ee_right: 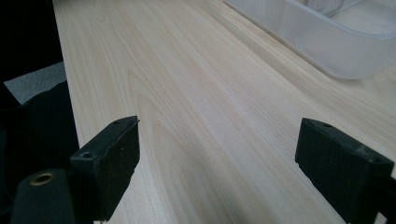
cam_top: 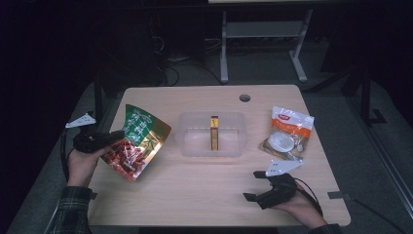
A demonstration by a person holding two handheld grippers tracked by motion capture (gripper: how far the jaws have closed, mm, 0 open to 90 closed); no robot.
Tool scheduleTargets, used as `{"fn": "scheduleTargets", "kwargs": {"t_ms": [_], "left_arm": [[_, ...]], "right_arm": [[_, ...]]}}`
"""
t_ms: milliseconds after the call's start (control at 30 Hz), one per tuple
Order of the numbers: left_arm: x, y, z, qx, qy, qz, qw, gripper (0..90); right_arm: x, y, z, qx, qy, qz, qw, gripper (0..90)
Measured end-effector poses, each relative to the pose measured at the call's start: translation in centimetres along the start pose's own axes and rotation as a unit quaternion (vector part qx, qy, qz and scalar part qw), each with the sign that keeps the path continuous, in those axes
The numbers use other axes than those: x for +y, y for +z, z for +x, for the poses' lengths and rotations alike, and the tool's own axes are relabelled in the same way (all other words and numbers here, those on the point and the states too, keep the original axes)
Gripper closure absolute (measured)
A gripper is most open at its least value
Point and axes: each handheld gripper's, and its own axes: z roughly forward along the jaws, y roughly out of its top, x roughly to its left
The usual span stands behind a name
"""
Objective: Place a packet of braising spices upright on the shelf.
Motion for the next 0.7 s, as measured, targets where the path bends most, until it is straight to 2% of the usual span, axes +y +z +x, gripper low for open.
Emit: {"fn": "scheduleTargets", "kwargs": {"t_ms": [33, 133, 167, 267, 300, 333, 367, 400, 467, 567, 600, 633, 667, 700], "left_arm": [[0.3, -0.2, -0.6, -0.009, 0.009, -0.007, 0.9999, 89.9], [0.7, -0.2, -1.3, -0.017, 0.015, -0.012, 0.9997, 90.0], [1.0, -0.2, -2.0, -0.027, 0.021, -0.014, 0.9993, 90.0], [1.3, -0.1, -2.7, -0.038, 0.024, -0.016, 0.9989, 90.0], [1.6, 0.0, -3.4, -0.050, 0.030, -0.019, 0.9981, 90.0], [1.6, 0.0, -3.4, -0.050, 0.030, -0.019, 0.9981, 90.0], [1.9, 0.2, -4.3, -0.063, 0.033, -0.022, 0.9973, 90.0], [1.9, 0.2, -4.3, -0.063, 0.033, -0.022, 0.9973, 90.0], [2.3, 0.5, -5.5, -0.081, 0.042, -0.026, 0.9955, 90.0], [2.8, 0.8, -6.9, -0.093, 0.055, -0.030, 0.9937, 90.0], [2.8, 0.8, -6.9, -0.093, 0.055, -0.030, 0.9937, 90.0], [3.1, 1.0, -7.9, -0.100, 0.064, -0.028, 0.9926, 90.0], [3.1, 1.0, -7.9, -0.100, 0.064, -0.028, 0.9926, 90.0], [3.3, 1.3, -8.7, -0.108, 0.069, -0.029, 0.9914, 90.0]], "right_arm": [[0.0, 0.0, 0.0, -0.003, 0.000, -0.001, 1.0000, 13.3], [0.1, 0.0, 0.0, -0.001, 0.002, -0.002, 1.0000, 13.4], [0.3, 0.0, 0.0, -0.002, 0.005, -0.006, 1.0000, 13.3], [0.5, 0.1, 0.0, 0.001, 0.008, -0.012, 0.9999, 13.3], [0.6, 0.1, 0.0, 0.003, 0.006, -0.013, 0.9999, 13.3], [0.6, 0.1, 0.0, 0.001, 0.006, -0.015, 0.9999, 13.3], [0.7, 0.2, 0.0, 0.001, 0.008, -0.015, 0.9999, 13.4], [0.7, 0.2, 0.0, 0.001, 0.008, -0.015, 0.9999, 13.4], [1.0, 0.4, 0.0, 0.004, 0.011, -0.023, 0.9997, 13.8], [1.4, 0.8, 0.2, 0.008, 0.011, -0.025, 0.9996, 13.9], [1.6, 0.9, 0.3, 0.010, 0.010, -0.026, 0.9996, 14.0], [1.8, 1.0, 0.4, 0.012, 0.007, -0.029, 0.9995, 14.0], [1.8, 1.0, 0.4, 0.012, 0.007, -0.029, 0.9995, 14.0], [2.2, 1.2, 0.6, 0.012, 0.002, -0.035, 0.9993, 14.0]]}}
